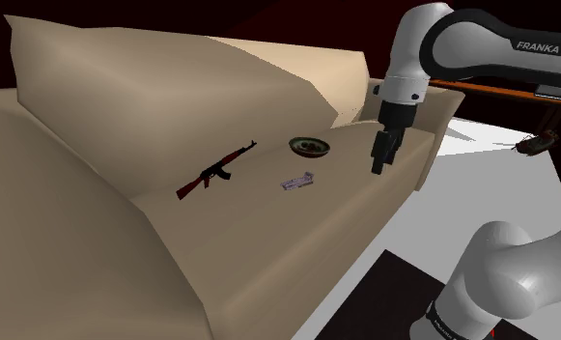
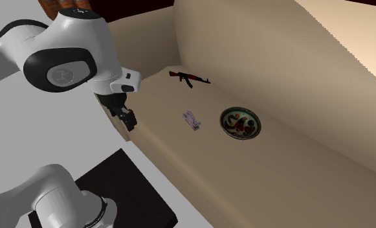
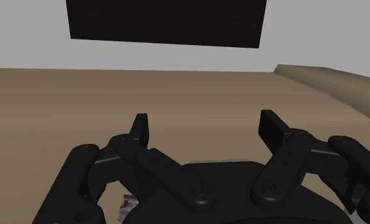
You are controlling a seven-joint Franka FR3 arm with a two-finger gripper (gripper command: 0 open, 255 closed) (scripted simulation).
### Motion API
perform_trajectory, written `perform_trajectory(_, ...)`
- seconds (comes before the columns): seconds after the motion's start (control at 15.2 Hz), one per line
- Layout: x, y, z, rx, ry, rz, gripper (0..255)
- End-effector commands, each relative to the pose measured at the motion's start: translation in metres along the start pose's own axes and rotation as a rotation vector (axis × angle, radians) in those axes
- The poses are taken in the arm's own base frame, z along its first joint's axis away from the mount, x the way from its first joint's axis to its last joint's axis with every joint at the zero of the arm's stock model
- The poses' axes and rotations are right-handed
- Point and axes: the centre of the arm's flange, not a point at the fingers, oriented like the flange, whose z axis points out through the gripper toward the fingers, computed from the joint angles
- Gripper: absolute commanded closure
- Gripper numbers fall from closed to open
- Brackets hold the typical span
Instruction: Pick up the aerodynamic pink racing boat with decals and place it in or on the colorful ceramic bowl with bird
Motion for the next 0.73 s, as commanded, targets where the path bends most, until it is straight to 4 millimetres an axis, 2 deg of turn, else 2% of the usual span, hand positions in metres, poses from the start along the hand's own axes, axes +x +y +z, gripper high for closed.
perform_trajectory(0.0,0.0,0.0,0.0,0.0,0.0,0.0,0)
perform_trajectory(0.33,0.042,0.031,0.03,-0.043,0.011,-0.22,0)
perform_trajectory(0.66,0.091,0.054,0.059,-0.086,0.022,-0.44,0)
